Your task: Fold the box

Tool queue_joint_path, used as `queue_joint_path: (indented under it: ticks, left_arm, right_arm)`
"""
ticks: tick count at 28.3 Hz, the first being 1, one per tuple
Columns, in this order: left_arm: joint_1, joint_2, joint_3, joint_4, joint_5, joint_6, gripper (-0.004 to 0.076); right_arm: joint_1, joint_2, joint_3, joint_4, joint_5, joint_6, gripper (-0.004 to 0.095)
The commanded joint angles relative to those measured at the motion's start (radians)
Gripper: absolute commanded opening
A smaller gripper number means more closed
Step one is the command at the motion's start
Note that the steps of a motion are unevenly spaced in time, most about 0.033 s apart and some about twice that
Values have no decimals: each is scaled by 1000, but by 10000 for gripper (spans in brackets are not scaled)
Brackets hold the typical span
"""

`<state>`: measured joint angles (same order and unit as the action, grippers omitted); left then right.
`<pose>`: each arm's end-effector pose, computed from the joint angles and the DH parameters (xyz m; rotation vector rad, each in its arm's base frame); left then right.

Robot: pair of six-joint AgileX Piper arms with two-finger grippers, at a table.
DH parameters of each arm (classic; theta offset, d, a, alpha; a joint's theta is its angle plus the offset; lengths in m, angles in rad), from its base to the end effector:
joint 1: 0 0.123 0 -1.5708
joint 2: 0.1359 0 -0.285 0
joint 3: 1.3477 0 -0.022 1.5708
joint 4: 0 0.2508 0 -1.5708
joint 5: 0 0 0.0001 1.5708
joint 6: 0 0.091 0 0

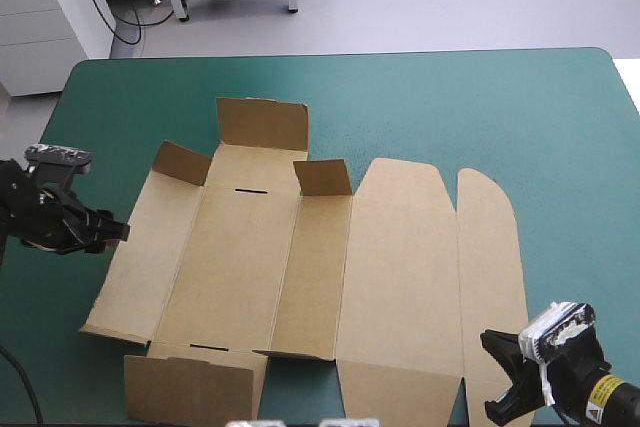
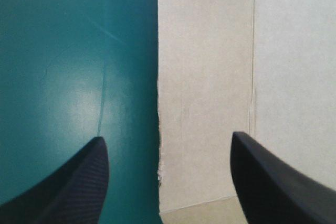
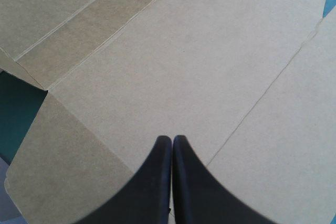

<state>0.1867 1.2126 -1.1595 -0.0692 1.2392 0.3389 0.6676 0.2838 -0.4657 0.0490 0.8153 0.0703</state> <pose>0.2168 0.0349 0.3467 0.1962 2.7635 0.0399 0.0399 0.0356 0.2797 -0.6204 2.0648 0.4921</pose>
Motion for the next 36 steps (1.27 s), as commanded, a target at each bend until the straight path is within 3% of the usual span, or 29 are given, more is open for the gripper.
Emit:
queue_joint_path:
  ticks: [1, 7, 15, 19, 25, 36]
  left_arm:
    - [92, -26, -32, -54, 35, 45, 474]
    - [240, 30, -32, -208, 35, 102, 474]
    - [258, 86, -32, -251, 35, 106, 474]
    - [256, 86, -32, -350, -77, 102, 474]
    - [256, 114, -32, -372, 39, 293, 474]
    - [256, 280, 25, -339, 37, 293, 474]
  right_arm:
    - [-3, 9, -26, 4, -67, -13, -16]
    - [-3, 9, -26, 4, -69, -28, -16]
    - [-3, 9, -26, 4, -69, -32, -16]
    - [-3, 9, -26, 4, -69, -35, -16]
    - [-3, 9, -26, 4, -70, -35, -16]
    - [-3, 9, -26, 4, -70, -36, -16]
